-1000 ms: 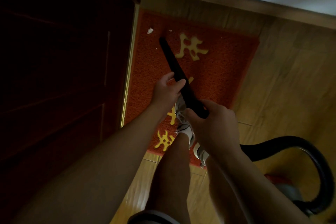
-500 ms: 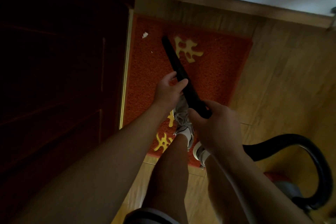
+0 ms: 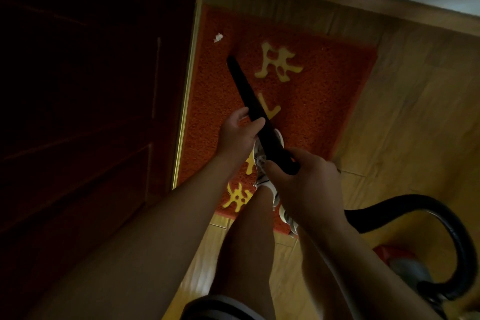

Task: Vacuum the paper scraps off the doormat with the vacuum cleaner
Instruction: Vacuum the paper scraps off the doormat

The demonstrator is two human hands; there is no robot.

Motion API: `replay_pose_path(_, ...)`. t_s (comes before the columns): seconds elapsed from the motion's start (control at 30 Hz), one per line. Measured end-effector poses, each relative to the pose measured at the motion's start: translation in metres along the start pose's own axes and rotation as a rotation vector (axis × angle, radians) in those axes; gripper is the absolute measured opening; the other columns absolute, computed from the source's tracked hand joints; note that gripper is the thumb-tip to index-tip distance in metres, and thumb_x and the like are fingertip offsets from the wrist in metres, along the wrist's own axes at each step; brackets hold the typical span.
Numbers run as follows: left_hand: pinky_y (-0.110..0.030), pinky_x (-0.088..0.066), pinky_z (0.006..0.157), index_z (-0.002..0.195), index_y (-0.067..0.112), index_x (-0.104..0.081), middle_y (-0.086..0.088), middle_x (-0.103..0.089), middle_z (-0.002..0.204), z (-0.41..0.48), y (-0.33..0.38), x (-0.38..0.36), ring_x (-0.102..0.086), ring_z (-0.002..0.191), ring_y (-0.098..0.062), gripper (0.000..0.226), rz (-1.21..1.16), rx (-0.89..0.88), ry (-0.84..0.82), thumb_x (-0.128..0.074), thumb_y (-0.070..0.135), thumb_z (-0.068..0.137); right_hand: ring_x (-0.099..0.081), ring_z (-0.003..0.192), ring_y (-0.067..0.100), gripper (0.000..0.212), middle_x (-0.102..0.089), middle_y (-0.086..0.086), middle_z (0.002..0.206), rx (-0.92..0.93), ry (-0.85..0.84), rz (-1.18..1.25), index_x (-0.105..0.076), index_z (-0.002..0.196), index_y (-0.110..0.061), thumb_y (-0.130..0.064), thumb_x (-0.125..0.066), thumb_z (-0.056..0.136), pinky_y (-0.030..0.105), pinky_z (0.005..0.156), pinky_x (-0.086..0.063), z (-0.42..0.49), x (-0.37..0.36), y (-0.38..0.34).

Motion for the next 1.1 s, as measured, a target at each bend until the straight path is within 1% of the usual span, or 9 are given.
replay_pose_path(0.1,-0.043,-0.055,0.101,0.137,0.013,-0.059,-0.006,-0.066,0.128,-0.002,0.0,0.006,-0.068,0.116,-0.023,0.06,-0.016,0.004,0.016,-0.07,0.031,0.08,-0.064,0.05,0.014,0.017,-0.069,-0.001,0.062,0.001,-0.016,-0.012,-0.072,0.087,-0.017,-0.034,-0.07,0.087,0.041,0.048,-0.054,0.0,-0.003,-0.004)
replay_pose_path(0.27,-0.043,-0.056,0.102,0.138,0.013,-0.058,-0.006,-0.067,0.127,-0.002,-0.004,0.013,-0.068,0.115,-0.022,0.05,-0.041,0.019,0.002,-0.07,0.024,0.09,-0.056,0.043,0.012,0.018,-0.061,-0.002,0.053,0.017,-0.051,-0.076,-0.067,0.078,-0.021,-0.036,-0.067,0.088,0.033,0.043,-0.046,-0.001,-0.005,-0.01)
replay_pose_path(0.47,-0.044,-0.057,0.101,0.139,0.015,-0.058,-0.006,-0.065,0.132,-0.001,0.0,0.008,-0.068,0.116,-0.02,0.059,-0.01,0.003,-0.024,-0.072,0.032,0.084,-0.059,0.046,0.014,0.012,-0.064,-0.002,0.058,0.006,-0.019,-0.031,-0.069,0.085,-0.019,-0.032,-0.068,0.088,0.041,0.047,-0.052,-0.006,-0.001,-0.011)
replay_pose_path(0.53,-0.044,-0.057,0.1,0.139,0.016,-0.058,-0.005,-0.064,0.134,-0.001,0.002,0.003,-0.067,0.118,-0.02,0.062,-0.001,-0.01,-0.033,-0.072,0.036,0.082,-0.059,0.048,0.013,0.012,-0.065,-0.004,0.058,0.004,-0.01,-0.04,-0.069,0.086,-0.021,-0.033,-0.068,0.088,0.038,0.049,-0.052,-0.006,0.002,-0.01)
replay_pose_path(0.7,-0.043,-0.056,0.101,0.144,0.017,-0.053,-0.006,-0.062,0.137,0.002,0.005,-0.002,-0.066,0.119,-0.021,0.066,-0.002,-0.014,-0.04,-0.071,0.036,0.083,-0.055,0.045,0.01,0.017,-0.06,-0.004,0.054,-0.023,-0.02,-0.052,-0.065,0.079,-0.023,-0.037,-0.068,0.089,0.026,0.042,-0.04,-0.002,0.005,-0.007)
replay_pose_path(0.8,-0.042,-0.057,0.1,0.143,0.015,-0.054,-0.006,-0.065,0.133,0.002,0.006,-0.001,-0.068,0.115,-0.02,0.057,-0.024,-0.01,-0.033,-0.071,0.028,0.09,-0.057,0.046,0.009,0.013,-0.063,-0.004,0.057,-0.018,-0.01,-0.044,-0.068,0.085,-0.023,-0.036,-0.068,0.088,0.033,0.046,-0.05,0.0,0.003,-0.008)
replay_pose_path(0.93,-0.032,-0.058,0.095,0.142,0.012,-0.055,-0.007,-0.064,0.133,0.008,0.01,0.007,-0.068,0.115,-0.021,0.047,-0.054,-0.023,-0.032,-0.067,0.016,0.097,-0.062,0.052,0.006,0.016,-0.068,-0.006,0.065,0.02,0.013,-0.026,-0.072,0.097,-0.024,-0.036,-0.07,0.087,0.036,0.051,-0.055,0.005,0.0,-0.012)
replay_pose_path(1.03,-0.022,-0.059,0.088,0.142,0.008,-0.053,-0.01,-0.06,0.137,0.015,0.017,0.011,-0.066,0.119,-0.023,0.045,-0.054,-0.051,-0.033,-0.064,0.012,0.098,-0.056,0.047,0.007,0.013,-0.062,-0.006,0.058,0.056,0.021,-0.062,-0.069,0.087,-0.023,-0.036,-0.07,0.088,0.023,0.042,-0.043,0.011,-0.003,-0.018)
replay_pose_path(1.1,-0.022,-0.059,0.087,0.142,0.008,-0.054,-0.011,-0.061,0.137,0.019,0.021,0.012,-0.066,0.118,-0.023,0.045,-0.058,-0.064,-0.028,-0.064,0.012,0.099,-0.053,0.045,0.01,0.013,-0.06,-0.005,0.056,0.067,0.035,-0.069,-0.069,0.087,-0.022,-0.035,-0.07,0.088,0.027,0.042,-0.04,0.017,-0.005,-0.02)
Point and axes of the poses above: each hand's wrist, its own z-axis towards the middle knuckle, its own x-axis out of the back of the hand, y = z × x, the point moved 4 cm from there along z, towards the middle knuckle
